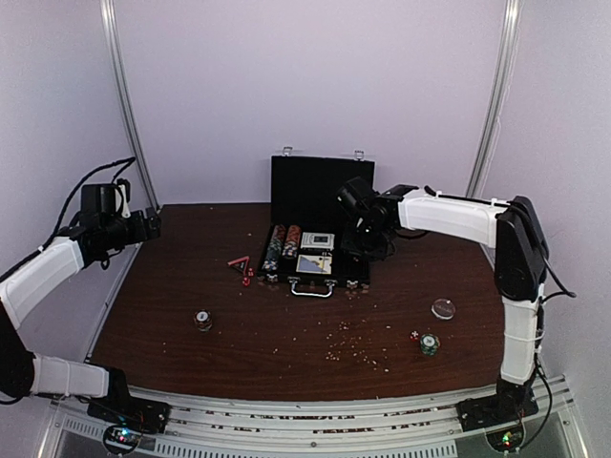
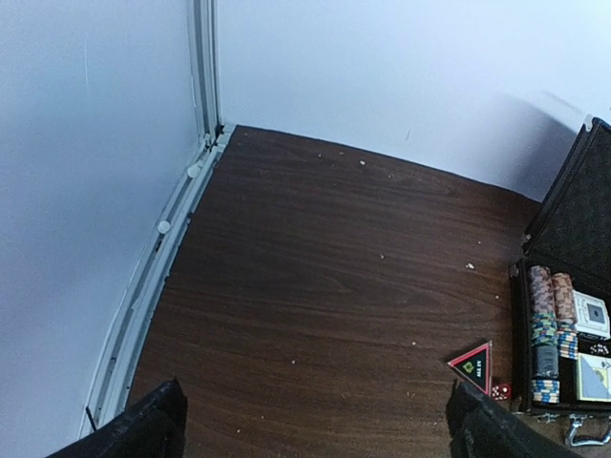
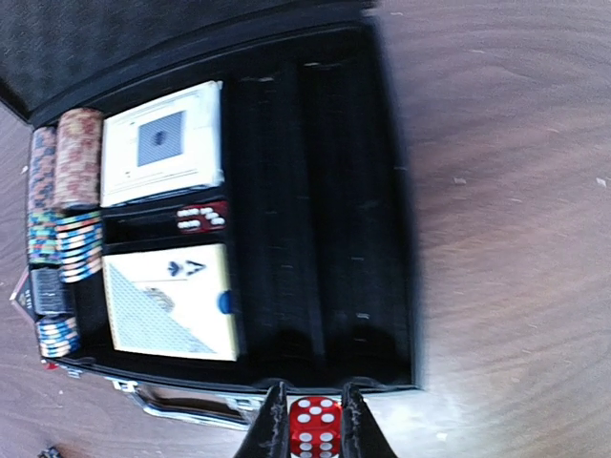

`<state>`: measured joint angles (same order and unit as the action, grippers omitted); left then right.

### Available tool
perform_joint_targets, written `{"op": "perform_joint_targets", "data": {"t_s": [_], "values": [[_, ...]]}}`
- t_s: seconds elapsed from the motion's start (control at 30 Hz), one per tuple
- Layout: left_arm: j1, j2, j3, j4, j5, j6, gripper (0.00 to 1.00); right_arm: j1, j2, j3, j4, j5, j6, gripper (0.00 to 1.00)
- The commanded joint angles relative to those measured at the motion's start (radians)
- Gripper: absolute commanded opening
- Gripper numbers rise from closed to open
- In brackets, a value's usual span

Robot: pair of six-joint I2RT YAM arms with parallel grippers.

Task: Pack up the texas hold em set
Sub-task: Place the dice in the slot.

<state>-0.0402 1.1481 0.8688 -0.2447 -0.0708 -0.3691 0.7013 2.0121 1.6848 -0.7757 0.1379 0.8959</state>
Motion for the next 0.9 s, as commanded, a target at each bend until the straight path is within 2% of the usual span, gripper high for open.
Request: {"op": "perform_joint_targets", "data": {"t_s": [0.0,0.2,0.37,0.6,0.87], "values": [[-0.004,0.029,0.047,0.034,0.003,-0.002,0.98,0.034,0.088,0.119,-0.009,-0.025,-0.028,0.0],[-0.004,0.023,0.025,0.034,0.004,-0.03,0.97,0.053,0.23,0.329,-0.07,-0.023,-0.083,0.0],[-0.004,-0.007,-0.014,0.089,0.111,0.101,0.98,0.054,0.299,0.448,-0.074,-0.036,-0.086,0.0],[-0.004,-0.034,-0.046,0.13,0.138,0.15,0.98,0.054,0.349,0.484,-0.035,-0.058,-0.047,0.0],[-0.004,-0.062,-0.074,0.14,0.146,0.123,0.98,0.044,0.409,0.546,-0.06,-0.042,-0.026,0.0]]}}
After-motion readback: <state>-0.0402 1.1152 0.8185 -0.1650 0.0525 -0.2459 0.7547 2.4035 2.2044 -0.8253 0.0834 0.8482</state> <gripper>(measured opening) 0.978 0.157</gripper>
